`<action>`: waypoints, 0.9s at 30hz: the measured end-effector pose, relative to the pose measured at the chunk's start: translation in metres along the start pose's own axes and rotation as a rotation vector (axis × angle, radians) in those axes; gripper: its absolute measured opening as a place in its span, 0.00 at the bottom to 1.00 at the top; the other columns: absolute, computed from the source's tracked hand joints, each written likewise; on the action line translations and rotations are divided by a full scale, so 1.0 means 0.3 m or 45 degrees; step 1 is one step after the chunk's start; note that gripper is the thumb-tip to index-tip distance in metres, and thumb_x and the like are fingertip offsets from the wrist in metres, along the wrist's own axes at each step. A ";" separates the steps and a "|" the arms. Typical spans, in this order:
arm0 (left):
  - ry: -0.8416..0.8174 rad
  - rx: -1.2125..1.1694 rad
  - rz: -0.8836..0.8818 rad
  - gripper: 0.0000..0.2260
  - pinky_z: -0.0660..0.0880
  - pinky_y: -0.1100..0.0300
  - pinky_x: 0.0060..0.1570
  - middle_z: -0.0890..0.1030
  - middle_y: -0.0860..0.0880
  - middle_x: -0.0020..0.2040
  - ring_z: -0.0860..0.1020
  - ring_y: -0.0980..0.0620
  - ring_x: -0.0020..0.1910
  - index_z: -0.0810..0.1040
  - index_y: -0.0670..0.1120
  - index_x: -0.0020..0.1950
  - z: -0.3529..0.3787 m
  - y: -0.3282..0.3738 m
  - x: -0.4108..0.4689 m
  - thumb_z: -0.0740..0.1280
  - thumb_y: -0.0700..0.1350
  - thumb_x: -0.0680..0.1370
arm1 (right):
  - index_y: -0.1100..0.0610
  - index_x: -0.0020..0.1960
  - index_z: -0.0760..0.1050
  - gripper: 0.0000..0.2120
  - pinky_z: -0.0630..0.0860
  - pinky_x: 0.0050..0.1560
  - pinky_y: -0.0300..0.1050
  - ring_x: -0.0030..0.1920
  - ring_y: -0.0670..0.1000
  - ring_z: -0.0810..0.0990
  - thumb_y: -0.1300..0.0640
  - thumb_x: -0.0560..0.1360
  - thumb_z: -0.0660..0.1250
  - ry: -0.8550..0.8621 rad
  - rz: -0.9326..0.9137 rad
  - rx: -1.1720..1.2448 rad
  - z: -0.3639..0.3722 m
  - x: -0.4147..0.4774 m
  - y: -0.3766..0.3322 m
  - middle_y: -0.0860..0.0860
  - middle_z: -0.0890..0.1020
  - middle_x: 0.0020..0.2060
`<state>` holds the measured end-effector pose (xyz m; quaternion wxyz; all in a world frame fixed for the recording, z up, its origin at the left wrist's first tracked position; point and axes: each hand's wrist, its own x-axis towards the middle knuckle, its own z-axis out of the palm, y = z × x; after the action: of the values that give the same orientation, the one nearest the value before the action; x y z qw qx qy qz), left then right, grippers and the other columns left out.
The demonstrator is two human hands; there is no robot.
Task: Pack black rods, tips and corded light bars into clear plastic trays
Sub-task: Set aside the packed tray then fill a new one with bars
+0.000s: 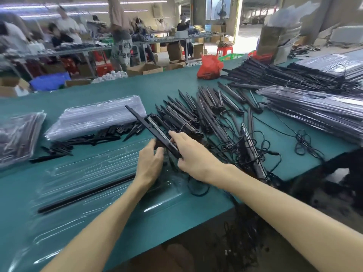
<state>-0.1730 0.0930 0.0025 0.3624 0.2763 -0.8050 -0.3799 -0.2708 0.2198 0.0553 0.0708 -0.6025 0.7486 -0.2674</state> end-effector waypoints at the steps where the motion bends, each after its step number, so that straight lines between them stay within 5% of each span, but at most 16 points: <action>1: 0.001 -0.026 0.025 0.10 0.70 0.69 0.37 0.82 0.49 0.43 0.77 0.56 0.38 0.79 0.43 0.49 -0.007 0.007 -0.001 0.58 0.42 0.78 | 0.61 0.80 0.53 0.37 0.66 0.67 0.44 0.70 0.57 0.69 0.72 0.74 0.61 0.043 -0.017 -0.007 0.014 -0.004 -0.015 0.56 0.68 0.71; 4: -0.008 -0.158 -0.052 0.13 0.73 0.64 0.45 0.84 0.46 0.46 0.80 0.58 0.43 0.82 0.43 0.48 -0.034 0.042 0.014 0.58 0.43 0.84 | 0.61 0.81 0.50 0.38 0.67 0.69 0.48 0.71 0.57 0.68 0.74 0.75 0.59 0.086 -0.053 -0.048 0.046 -0.013 -0.045 0.56 0.66 0.72; 9: -0.280 -0.451 -0.300 0.11 0.78 0.51 0.60 0.85 0.42 0.56 0.83 0.44 0.56 0.80 0.39 0.60 -0.055 0.109 0.030 0.64 0.43 0.83 | 0.60 0.81 0.52 0.36 0.72 0.64 0.53 0.64 0.61 0.75 0.75 0.76 0.57 0.244 0.036 0.057 0.045 -0.014 -0.045 0.54 0.63 0.75; 16: -0.115 -0.999 -0.471 0.08 0.76 0.57 0.39 0.83 0.50 0.44 0.80 0.53 0.42 0.81 0.46 0.57 -0.001 0.188 -0.012 0.64 0.41 0.82 | 0.60 0.80 0.55 0.35 0.66 0.73 0.47 0.72 0.55 0.69 0.75 0.76 0.58 0.404 0.008 0.276 0.026 -0.003 -0.104 0.55 0.66 0.75; 22: 0.028 -0.996 -0.546 0.05 0.72 0.61 0.27 0.82 0.54 0.35 0.77 0.56 0.32 0.82 0.48 0.50 0.008 0.213 -0.017 0.67 0.43 0.81 | 0.61 0.80 0.56 0.32 0.64 0.72 0.44 0.73 0.54 0.68 0.73 0.78 0.59 0.444 0.031 0.246 0.024 -0.015 -0.121 0.56 0.67 0.74; 27: 0.191 -0.990 -0.537 0.04 0.82 0.51 0.39 0.85 0.49 0.40 0.85 0.51 0.44 0.79 0.43 0.53 -0.058 0.208 0.000 0.64 0.39 0.83 | 0.58 0.80 0.58 0.31 0.62 0.76 0.50 0.76 0.56 0.61 0.72 0.79 0.59 0.502 0.006 -0.046 -0.002 -0.035 -0.089 0.53 0.70 0.73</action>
<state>-0.1697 0.1207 0.0609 0.4113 0.3044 -0.4999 -0.6987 -0.2452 0.2266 0.0665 -0.0873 -0.5378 0.7542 -0.3665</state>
